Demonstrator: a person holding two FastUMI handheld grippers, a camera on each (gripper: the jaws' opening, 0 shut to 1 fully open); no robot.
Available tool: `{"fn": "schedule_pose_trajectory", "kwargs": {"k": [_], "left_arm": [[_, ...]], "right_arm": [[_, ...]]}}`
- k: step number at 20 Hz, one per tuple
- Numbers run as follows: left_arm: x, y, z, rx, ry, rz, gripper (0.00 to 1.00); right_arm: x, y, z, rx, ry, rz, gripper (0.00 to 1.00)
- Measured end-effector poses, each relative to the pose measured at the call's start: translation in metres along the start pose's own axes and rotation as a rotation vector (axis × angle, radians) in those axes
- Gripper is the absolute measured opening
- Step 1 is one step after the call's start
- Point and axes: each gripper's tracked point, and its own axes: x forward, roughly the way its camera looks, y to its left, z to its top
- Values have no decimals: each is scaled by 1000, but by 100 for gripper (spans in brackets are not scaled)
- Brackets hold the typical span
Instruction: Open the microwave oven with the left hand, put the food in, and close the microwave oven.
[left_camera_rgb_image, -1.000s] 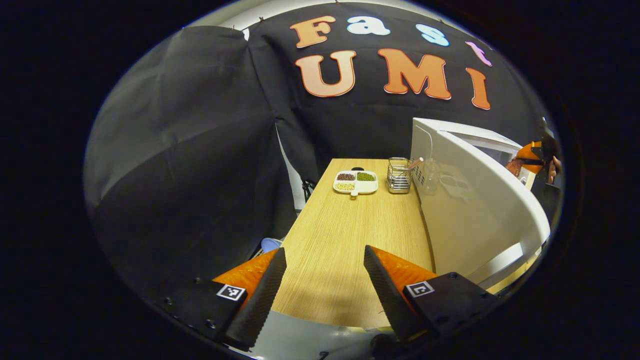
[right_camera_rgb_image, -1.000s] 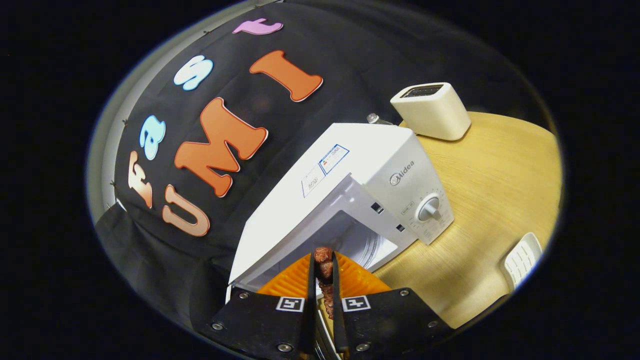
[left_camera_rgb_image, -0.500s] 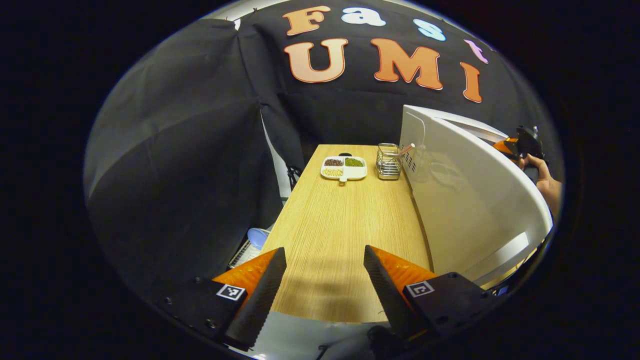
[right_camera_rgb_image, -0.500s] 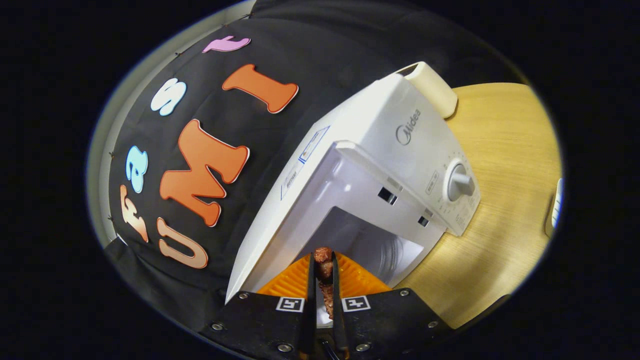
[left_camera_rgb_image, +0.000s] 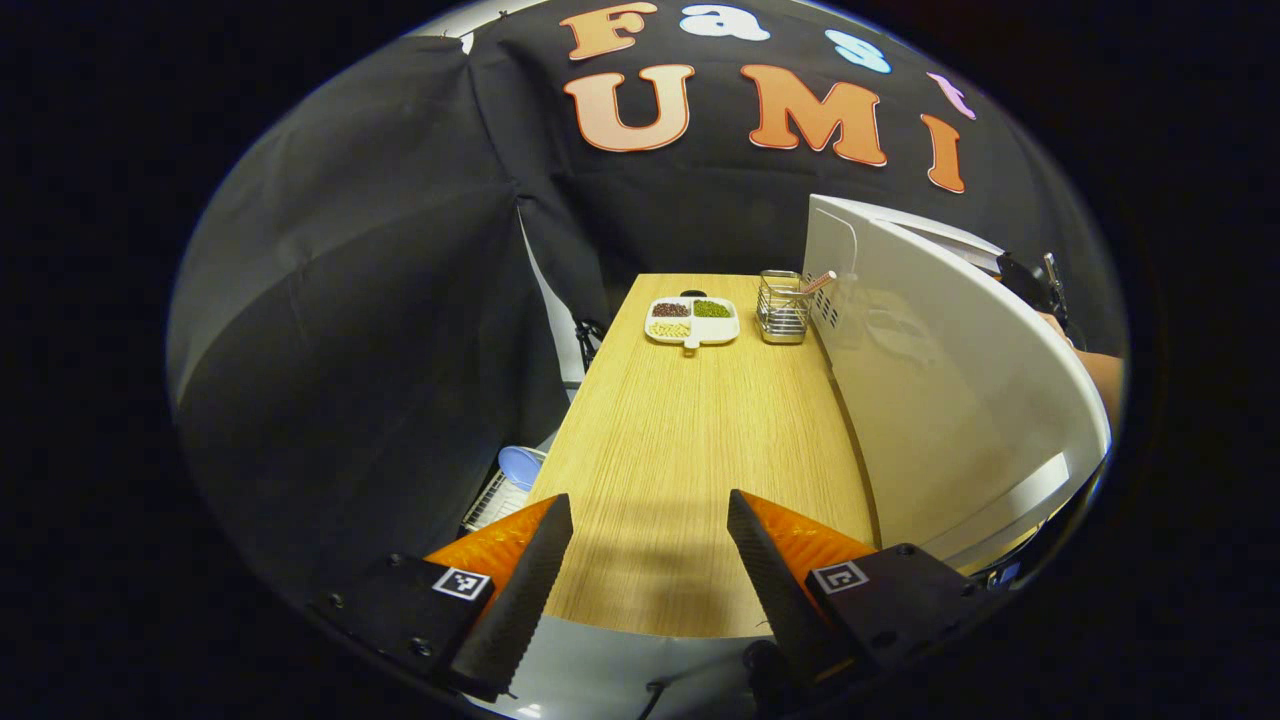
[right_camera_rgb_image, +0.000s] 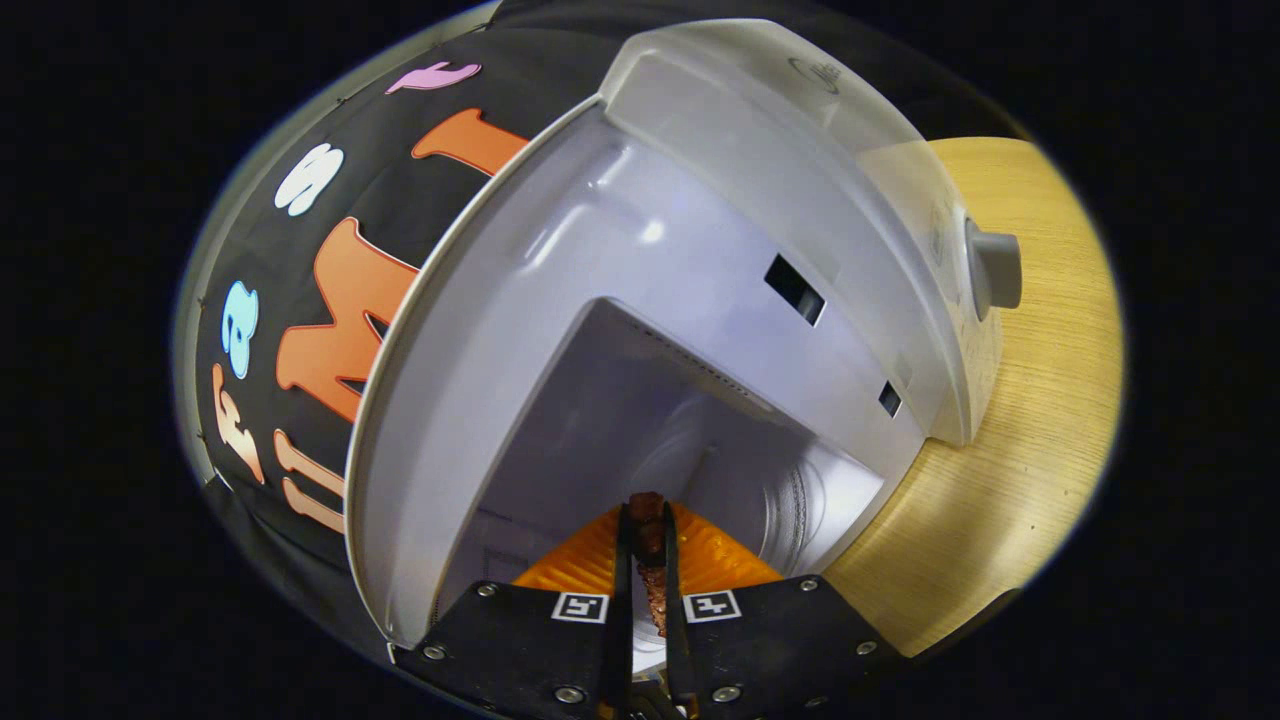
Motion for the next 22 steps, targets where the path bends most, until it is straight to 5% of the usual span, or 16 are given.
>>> {"fn": "schedule_pose_trajectory", "kwargs": {"k": [4, 5, 6, 7, 8, 10, 11, 12, 14, 19, 22], "left_arm": [[0, -1, 3, -10, -7, 3, 93], [1, -2, 7, -4, -17, 3, 100], [2, -7, 12, -8, -30, -5, 94], [2, -14, 16, -17, -44, -20, 100], [4, -22, 20, -23, -51, -38, 100], [10, -33, 21, -14, -55, -61, 93], [11, -37, 24, -10, -62, -70, 100], [11, -41, 26, -9, -67, -78, 93], [11, -47, 30, -6, -77, -92, 100], [9, -58, 32, -7, -90, -104, 93], [5, -65, 34, -6, -101, -109, 93]], "right_arm": [[15, 1, -8, -7, 5, 23, 14], [15, 0, -10, -14, 20, 18, 17], [14, -2, -10, -28, 19, 11, 18], [15, -5, -9, -54, 17, -7, 21], [17, -10, -12, -91, 33, -35, 15], [18, -9, -18, -167, 80, -35, 39], [23, -16, -20, -218, 96, -53, 31], [18, -19, -20, -271, 105, -68, 33], [15, -30, -18, -376, 127, -127, 40], [-3, -30, -21, -601, 160, -101, 86], [-21, -30, -18, -634, 164, -71, 94]]}}
